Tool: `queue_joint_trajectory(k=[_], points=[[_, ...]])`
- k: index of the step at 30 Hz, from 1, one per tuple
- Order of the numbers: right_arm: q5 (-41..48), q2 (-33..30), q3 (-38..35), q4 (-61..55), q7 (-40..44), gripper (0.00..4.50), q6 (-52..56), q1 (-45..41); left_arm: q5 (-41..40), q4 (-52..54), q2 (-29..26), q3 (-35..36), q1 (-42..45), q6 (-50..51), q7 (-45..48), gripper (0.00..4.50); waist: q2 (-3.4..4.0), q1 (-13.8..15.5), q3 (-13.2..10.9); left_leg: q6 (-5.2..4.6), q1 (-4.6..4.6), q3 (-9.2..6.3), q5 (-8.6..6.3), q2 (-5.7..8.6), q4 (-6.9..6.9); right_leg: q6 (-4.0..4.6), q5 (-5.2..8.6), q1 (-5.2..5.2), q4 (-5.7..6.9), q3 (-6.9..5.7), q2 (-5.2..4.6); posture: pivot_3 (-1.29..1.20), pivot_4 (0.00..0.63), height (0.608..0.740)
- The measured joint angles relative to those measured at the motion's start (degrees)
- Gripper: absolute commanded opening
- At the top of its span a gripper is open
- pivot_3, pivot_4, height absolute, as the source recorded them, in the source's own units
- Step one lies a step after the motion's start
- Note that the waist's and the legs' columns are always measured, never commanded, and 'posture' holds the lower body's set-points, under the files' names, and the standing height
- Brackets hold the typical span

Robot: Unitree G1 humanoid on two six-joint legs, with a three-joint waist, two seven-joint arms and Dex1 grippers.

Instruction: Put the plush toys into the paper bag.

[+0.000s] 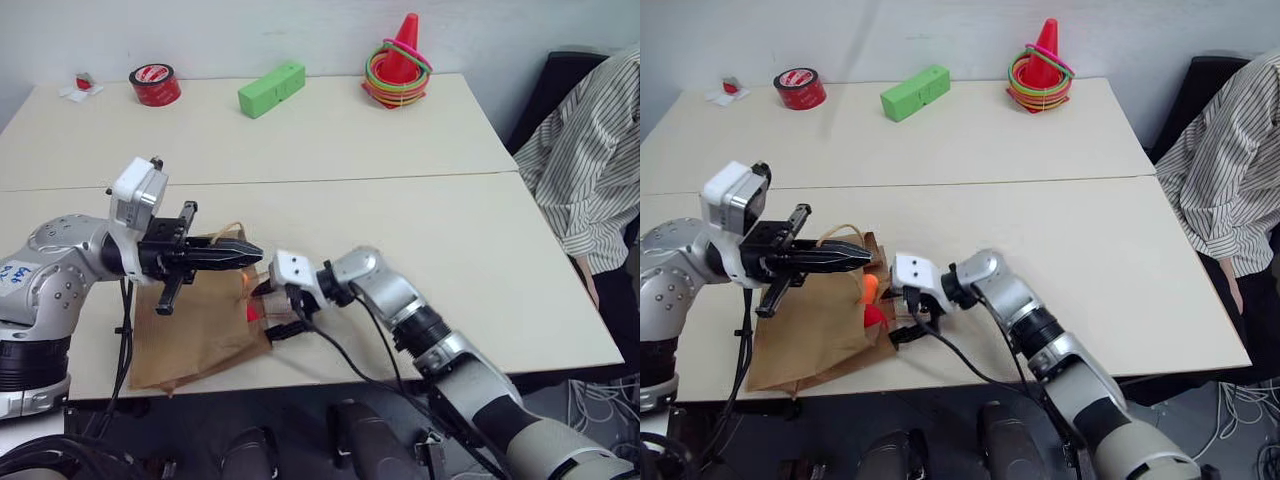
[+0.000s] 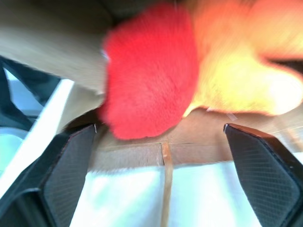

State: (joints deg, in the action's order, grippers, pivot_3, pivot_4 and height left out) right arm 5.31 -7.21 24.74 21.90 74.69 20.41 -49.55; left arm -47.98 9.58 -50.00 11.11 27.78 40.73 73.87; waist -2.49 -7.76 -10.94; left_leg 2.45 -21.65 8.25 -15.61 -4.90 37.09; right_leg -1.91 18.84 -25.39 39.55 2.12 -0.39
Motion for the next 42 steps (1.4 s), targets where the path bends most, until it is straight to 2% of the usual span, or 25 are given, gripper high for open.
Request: queue_joint_trajectory(k=[6, 11, 14, 20, 23, 30, 34, 40, 42], points=[[5.0, -6.3, -2.0, -6.5, 2.5, 4.44, 10.7, 0.4, -0.1, 1.2, -1.7, 1.8, -1.9, 0.1, -0.1, 0.0, -0.01, 0.2, 0.0, -0.05, -0.03, 0.01, -0.03, 0.06, 0.02, 0.0, 0.0, 0.01, -0.06, 0.0, -0.06, 0.0, 0.15, 0.74], [6.5, -9.9, -6.8, -5.0, -1.5, 4.44, 16.0, 0.6, -0.3, 2.1, -1.9, 2.3, -2.5, 0.5, -0.5, 0.0, -0.02, 0.0, 0.0, -0.05, -0.03, 0.01, -0.03, 0.06, -0.01, 0.0, 0.0, 0.0, -0.08, 0.01, -0.04, 0.0, 0.15, 0.74], [6.7, -8.6, -9.7, -0.3, -5.9, 4.44, 17.0, 0.2, -0.5, 3.1, -2.0, 2.5, -3.0, 0.6, -0.6, 0.0, -0.02, -0.3, 0.0, -0.04, -0.02, 0.03, -0.02, 0.04, -0.02, 0.0, 0.0, 0.0, -0.08, 0.02, -0.02, 0.0, 0.15, 0.74], [4.1, -3.7, -8.4, 9.7, -9.6, 4.44, 13.6, -3.9, -1.2, 3.6, -2.1, 2.7, -3.5, 0.6, -1.4, 0.0, -0.01, -0.5, 0.0, -0.03, -0.02, 0.04, -0.02, 0.03, -0.04, 0.0, 0.0, -0.02, -0.07, 0.04, 0.0, 0.0, 0.15, 0.74], [3.0, -2.3, -6.2, 13.1, -7.4, 3.83, 13.5, -6.7, -1.2, 3.9, -2.1, 2.7, -3.6, 0.6, -1.8, 0.0, -0.01, -0.3, 0.0, -0.04, -0.02, 0.04, -0.02, 0.03, -0.03, 0.0, 0.0, -0.01, -0.08, 0.03, -0.02, 0.0, 0.15, 0.74], [4.3, -2.3, -3.7, 14.0, -0.4, 1.43, 20.7, -7.4, -1.2, 4.0, -2.1, 3.6, -4.1, 0.4, -2.4, 0.0, -0.01, -0.1, 0.0, -0.04, -0.03, 0.04, -0.03, 0.02, -0.03, -0.01, 0.0, -0.01, -0.1, 0.02, -0.02, 0.0, 0.15, 0.74], [9.0, -5.6, -6.0, 6.0, 1.1, 0.03, 28.9, -2.7, -1.2, 4.2, -1.7, 3.6, -4.1, -0.3, -3.3, 0.0, -0.01, 0.1, 0.0, -0.07, -0.07, 0.02, -0.05, 0.03, -0.02, -0.01, 0.0, -0.01, -0.14, 0.01, -0.06, 0.0, 0.15, 0.74], [21.8, -14.9, -16.2, -11.7, 0.8, 0.03, 45.7, 7.7, -0.3, 3.5, 1.7, 3.6, -4.2, -3.6, -5.5, 0.0, 0.02, 1.7, 0.0, -0.1, -0.15, -0.01, -0.07, 0.06, 0.0, -0.03, -0.01, -0.03, -0.21, -0.02, -0.07, 0.0, 0.15, 0.74], [27.0, -16.9, -21.6, -17.1, -0.7, 0.03, 51.4, 8.3, 0.2, 2.8, 4.1, 3.6, -2.9, -4.7, -7.6, 0.0, 0.02, 1.6, 0.0, -0.11, -0.17, -0.01, -0.07, 0.06, 0.02, -0.08, -0.04, -0.03, -0.21, -0.01, -0.06, 0.0, 0.15, 0.74]])
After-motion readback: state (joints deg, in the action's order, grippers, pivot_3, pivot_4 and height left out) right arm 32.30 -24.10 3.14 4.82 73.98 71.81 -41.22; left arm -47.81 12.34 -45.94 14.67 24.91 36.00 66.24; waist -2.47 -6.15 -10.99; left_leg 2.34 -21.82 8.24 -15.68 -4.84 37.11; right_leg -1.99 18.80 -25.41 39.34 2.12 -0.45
